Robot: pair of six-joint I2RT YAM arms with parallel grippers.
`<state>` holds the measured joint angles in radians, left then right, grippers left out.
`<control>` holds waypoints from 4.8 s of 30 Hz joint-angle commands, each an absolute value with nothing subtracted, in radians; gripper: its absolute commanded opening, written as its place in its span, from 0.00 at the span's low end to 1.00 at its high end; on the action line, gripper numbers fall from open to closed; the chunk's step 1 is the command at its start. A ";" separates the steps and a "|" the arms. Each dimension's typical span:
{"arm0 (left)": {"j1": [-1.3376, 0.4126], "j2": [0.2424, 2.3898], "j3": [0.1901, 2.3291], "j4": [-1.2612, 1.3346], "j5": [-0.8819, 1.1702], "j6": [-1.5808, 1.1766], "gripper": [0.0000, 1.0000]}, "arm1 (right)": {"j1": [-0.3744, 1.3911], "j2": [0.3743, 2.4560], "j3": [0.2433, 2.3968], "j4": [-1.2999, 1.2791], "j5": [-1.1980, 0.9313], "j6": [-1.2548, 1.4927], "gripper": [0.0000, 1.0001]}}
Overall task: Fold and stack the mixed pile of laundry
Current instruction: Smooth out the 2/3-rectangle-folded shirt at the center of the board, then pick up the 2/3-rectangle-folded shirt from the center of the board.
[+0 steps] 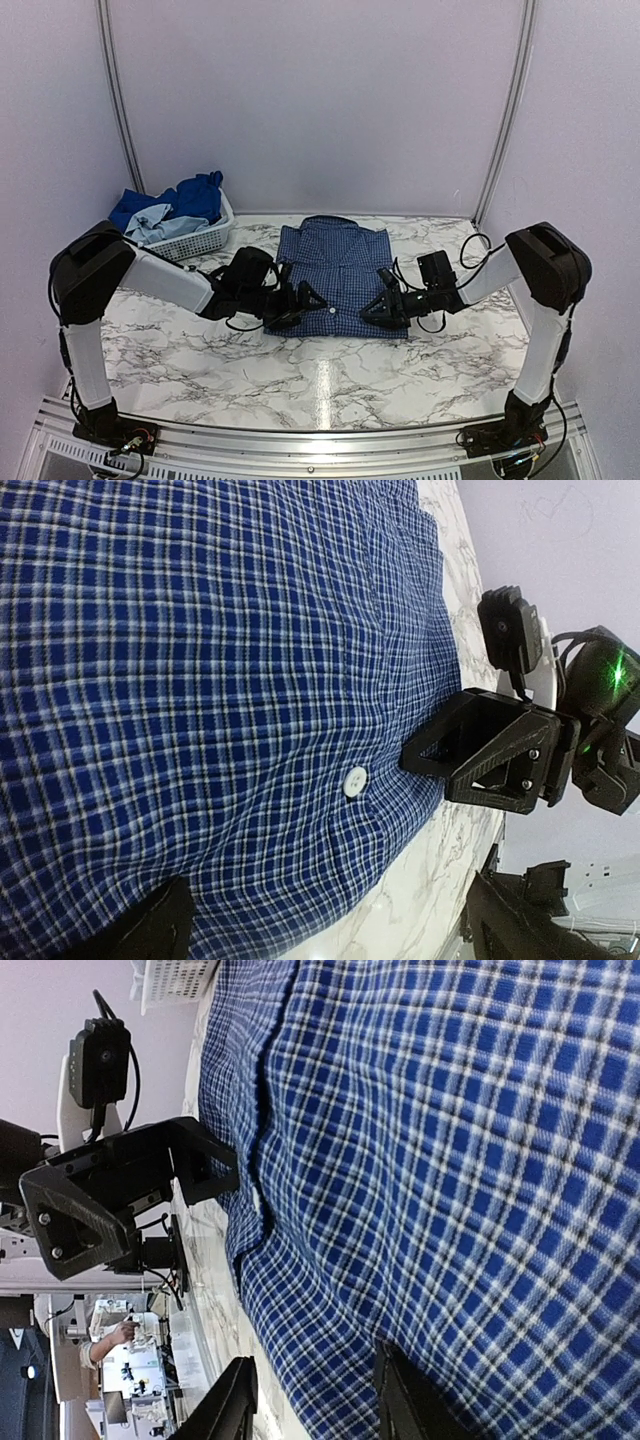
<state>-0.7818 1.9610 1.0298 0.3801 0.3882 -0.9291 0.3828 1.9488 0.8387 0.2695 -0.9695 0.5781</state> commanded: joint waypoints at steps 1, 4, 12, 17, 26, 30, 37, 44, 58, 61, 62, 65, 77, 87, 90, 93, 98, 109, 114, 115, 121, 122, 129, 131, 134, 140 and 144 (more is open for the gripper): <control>-0.817 1.870 0.885 0.326 0.349 -0.970 0.99 | 0.388 1.877 0.708 0.200 -0.933 0.581 0.44; -0.851 1.756 0.812 0.323 0.323 -0.983 0.99 | 0.388 1.726 0.679 0.102 -0.933 0.542 0.48; -0.866 1.490 0.909 0.061 0.136 -0.806 0.99 | 0.386 1.384 0.892 -0.319 -0.775 0.313 0.84; -0.843 1.540 1.123 -0.069 0.135 -0.619 0.99 | 0.336 1.379 0.981 -0.292 -0.692 0.324 0.99; -0.758 1.778 1.183 0.205 0.527 -0.804 0.99 | 0.228 1.567 0.846 0.263 -1.125 0.731 0.99; -0.765 1.865 1.189 0.207 0.505 -0.815 0.99 | 0.313 1.657 0.859 0.251 -1.101 0.710 0.99; -0.726 2.022 1.194 0.243 0.520 -0.848 0.99 | 0.354 1.890 0.851 0.357 -1.066 0.738 0.98; -0.715 2.021 1.079 0.294 0.566 -0.849 0.99 | 0.354 1.991 0.779 0.354 -1.065 0.678 0.99; -0.682 1.874 1.252 0.090 0.540 -0.748 0.99 | 0.318 1.868 1.046 -0.035 -1.077 0.483 0.99; -0.648 1.985 1.353 0.106 0.546 -0.749 0.99 | 0.310 1.946 1.107 0.071 -1.073 0.551 0.99; -0.636 2.022 1.383 0.106 0.551 -0.749 0.99 | 0.308 1.971 1.129 0.085 -1.067 0.564 0.99; -0.604 2.110 1.458 0.109 0.544 -0.750 0.99 | 0.301 2.058 1.205 0.093 -1.056 0.573 0.99; -0.637 2.088 1.207 0.196 0.470 -0.771 0.98 | 0.315 2.199 1.258 -0.082 -1.032 0.405 0.98; -0.686 1.770 1.011 0.140 0.414 -0.761 0.99 | 0.363 1.823 1.016 -0.129 -1.048 0.411 0.99; -0.728 1.713 1.003 0.103 0.446 -0.743 0.99 | 0.372 1.731 0.944 -0.138 -1.060 0.424 0.99; -0.797 1.706 0.983 0.112 0.491 -0.741 0.98 | 0.381 1.690 0.868 -0.108 -1.080 0.445 0.99; -0.876 1.755 0.930 0.199 0.546 -0.773 0.98 | 0.435 1.707 0.775 0.066 -1.113 0.543 0.98; -0.882 1.755 0.792 0.258 0.436 -0.763 0.95 | 0.440 1.800 0.651 0.073 -1.111 0.478 0.94; -0.910 1.628 0.881 0.078 0.307 -0.601 0.96 | 0.443 1.636 0.781 -0.082 -1.086 0.481 0.94; -0.910 1.617 0.891 0.072 0.307 -0.596 0.96 | 0.447 1.623 0.801 -0.046 -1.096 0.525 0.95; -0.875 1.554 0.896 0.105 0.281 -0.629 0.99 | 0.549 1.692 0.890 0.120 -1.110 0.699 0.95; -0.867 1.545 0.892 0.122 0.283 -0.640 0.99 | 0.570 1.709 0.894 0.158 -1.112 0.731 0.95; -0.854 1.490 0.888 0.105 0.260 -0.616 0.99 | 0.668 1.864 0.918 0.340 -1.109 0.814 0.95; -0.857 1.471 0.888 0.089 0.243 -0.579 0.99 | 0.663 1.920 0.890 0.372 -1.104 0.812 0.95; -0.863 1.452 0.897 0.058 0.223 -0.512 0.99 | 0.664 1.992 0.864 0.405 -1.102 0.818 0.94; -0.961 1.511 1.021 -0.142 0.087 -0.228 0.99 | 0.653 1.873 0.933 0.330 -1.103 0.812 0.93; -1.061 1.591 1.091 -0.221 -0.058 -0.042 0.99 | 0.586 1.798 1.013 0.164 -1.086 0.721 0.93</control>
